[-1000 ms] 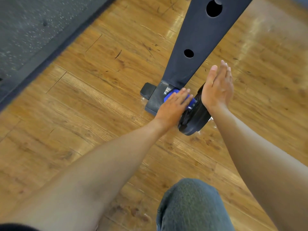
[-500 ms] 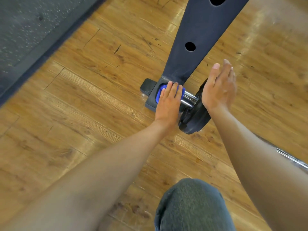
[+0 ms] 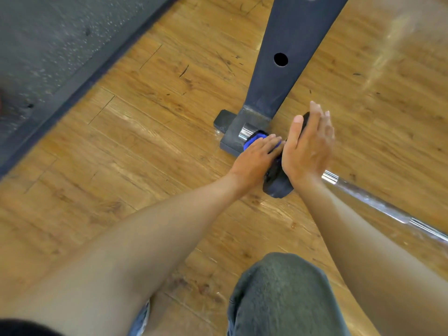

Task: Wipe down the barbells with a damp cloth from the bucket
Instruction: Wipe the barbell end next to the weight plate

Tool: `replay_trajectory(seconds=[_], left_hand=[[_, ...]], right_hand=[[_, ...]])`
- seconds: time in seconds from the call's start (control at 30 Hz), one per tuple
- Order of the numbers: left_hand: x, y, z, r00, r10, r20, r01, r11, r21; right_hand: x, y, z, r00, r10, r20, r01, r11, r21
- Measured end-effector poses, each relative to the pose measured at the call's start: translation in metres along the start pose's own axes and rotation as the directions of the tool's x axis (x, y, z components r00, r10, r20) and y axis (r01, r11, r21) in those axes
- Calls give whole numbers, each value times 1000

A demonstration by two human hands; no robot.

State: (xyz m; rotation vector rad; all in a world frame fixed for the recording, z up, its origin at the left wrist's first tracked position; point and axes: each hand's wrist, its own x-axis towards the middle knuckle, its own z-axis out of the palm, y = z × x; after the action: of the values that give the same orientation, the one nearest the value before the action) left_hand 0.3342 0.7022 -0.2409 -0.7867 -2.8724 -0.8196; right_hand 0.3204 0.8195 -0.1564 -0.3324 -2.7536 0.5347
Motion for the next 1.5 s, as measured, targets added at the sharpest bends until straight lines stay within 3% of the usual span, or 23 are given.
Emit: replay_trajectory(seconds=[0.17, 0.27, 0.37, 0.4, 0.5, 0.53, 0.63, 0.67, 0.8, 0.83, 0.93, 1.0, 1.1, 1.23, 1.43, 1.5], left_hand=[[-10, -16, -24, 956, -285, -63, 291, 947, 135], [-24, 12, -9, 990, -138, -14, 139, 985, 99], [-47, 15, -15, 998, 39, 43, -46, 980, 193], [-51, 9, -20, 999, 8, 44, -18, 974, 226], [-54, 2, -32, 963, -270, 0, 261, 930, 261], [-54, 11, -34, 962, -271, 8, 260, 930, 260], [-68, 41, -31, 975, -40, 219, -28, 954, 297], [-74, 41, -36, 971, -29, 237, -41, 958, 283], [-76, 27, -47, 956, -268, 114, 239, 945, 222], [-78, 29, -48, 963, -231, 139, 198, 957, 213], [-94, 34, -46, 955, 33, 293, -101, 971, 218], [-105, 28, -47, 964, 15, 265, -58, 986, 155], [-117, 25, -55, 995, -45, 86, 37, 995, 89], [-120, 19, -66, 991, 119, 55, -123, 990, 74], [-108, 31, -94, 994, 100, 33, -98, 994, -50], [-103, 43, -101, 987, 162, -3, -162, 984, -69]], right_hand=[[-35, 2, -15, 991, -82, 108, 88, 995, -54], [-21, 3, -26, 978, -170, 118, 184, 976, -113], [11, 6, -25, 971, -96, 220, 128, 982, -138], [14, 8, -23, 963, -50, 265, 89, 987, -137], [7, 12, -18, 945, -1, 326, 29, 996, -80], [2, 12, -18, 948, -17, 318, 40, 997, -65], [-11, 10, -19, 959, -48, 281, 62, 997, -39], [-18, 9, -21, 961, -53, 271, 61, 998, -23], [-44, 8, -22, 971, -118, 210, 118, 993, 12], [-50, 5, -22, 973, -134, 190, 133, 991, 19], [-67, 0, -24, 979, -138, 148, 138, 990, 14], [-80, 0, -26, 980, -157, 126, 158, 987, 1], [-100, 2, -27, 974, -196, 112, 196, 981, 12], [-114, 3, -36, 976, -167, 137, 164, 986, 33], [-122, 11, -61, 955, -196, 223, 168, 976, 136], [-127, 19, -75, 952, -210, 223, 187, 975, 121]])
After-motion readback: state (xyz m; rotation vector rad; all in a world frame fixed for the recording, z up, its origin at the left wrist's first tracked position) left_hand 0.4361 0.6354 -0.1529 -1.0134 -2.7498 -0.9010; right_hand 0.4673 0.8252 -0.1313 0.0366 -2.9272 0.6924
